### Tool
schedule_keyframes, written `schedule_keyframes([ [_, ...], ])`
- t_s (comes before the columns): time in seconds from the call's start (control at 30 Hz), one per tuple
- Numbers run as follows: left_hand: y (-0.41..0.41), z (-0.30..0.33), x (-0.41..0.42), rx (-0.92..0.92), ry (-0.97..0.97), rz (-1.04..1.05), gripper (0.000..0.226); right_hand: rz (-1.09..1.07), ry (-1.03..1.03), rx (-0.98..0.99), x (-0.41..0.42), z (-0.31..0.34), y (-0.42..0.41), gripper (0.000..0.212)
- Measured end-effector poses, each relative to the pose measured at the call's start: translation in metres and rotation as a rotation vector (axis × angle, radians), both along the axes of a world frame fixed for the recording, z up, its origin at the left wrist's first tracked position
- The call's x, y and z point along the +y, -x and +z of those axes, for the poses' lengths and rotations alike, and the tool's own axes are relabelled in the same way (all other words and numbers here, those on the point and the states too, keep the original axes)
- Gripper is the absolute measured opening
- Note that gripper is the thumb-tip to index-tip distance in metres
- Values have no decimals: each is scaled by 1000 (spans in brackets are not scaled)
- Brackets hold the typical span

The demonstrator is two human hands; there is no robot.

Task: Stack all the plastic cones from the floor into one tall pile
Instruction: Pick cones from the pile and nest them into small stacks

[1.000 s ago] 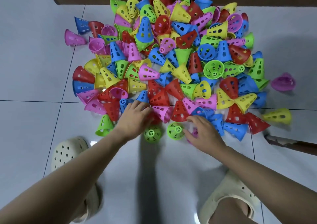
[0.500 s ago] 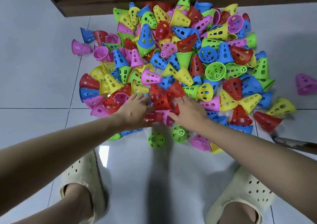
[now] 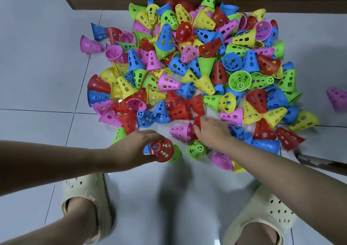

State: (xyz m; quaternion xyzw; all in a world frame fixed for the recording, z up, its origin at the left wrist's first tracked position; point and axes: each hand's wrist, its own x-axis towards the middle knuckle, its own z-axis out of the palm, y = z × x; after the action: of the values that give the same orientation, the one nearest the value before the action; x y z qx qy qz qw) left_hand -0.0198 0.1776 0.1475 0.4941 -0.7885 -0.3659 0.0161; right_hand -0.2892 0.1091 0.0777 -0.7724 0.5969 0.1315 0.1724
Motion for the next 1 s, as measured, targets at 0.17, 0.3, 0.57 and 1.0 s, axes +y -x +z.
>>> schedule_keyframes([
  [0.17, 20, -38, 4, -47, 4, -49, 51, -109, -219, -19, -6, 1, -6, 36],
  [0.3, 29, -57, 3, -67, -5, -65, 52, -203, -255, -81, -12, 6, -4, 39],
  [0.57, 37, -74, -4, -54, -63, -113, 46, -406, -136, -703, 33, 34, 36, 44],
  [1.0, 14, -49, -56, -173, -87, -80, 32, -215, -145, -640, 90, 11, 44, 62],
])
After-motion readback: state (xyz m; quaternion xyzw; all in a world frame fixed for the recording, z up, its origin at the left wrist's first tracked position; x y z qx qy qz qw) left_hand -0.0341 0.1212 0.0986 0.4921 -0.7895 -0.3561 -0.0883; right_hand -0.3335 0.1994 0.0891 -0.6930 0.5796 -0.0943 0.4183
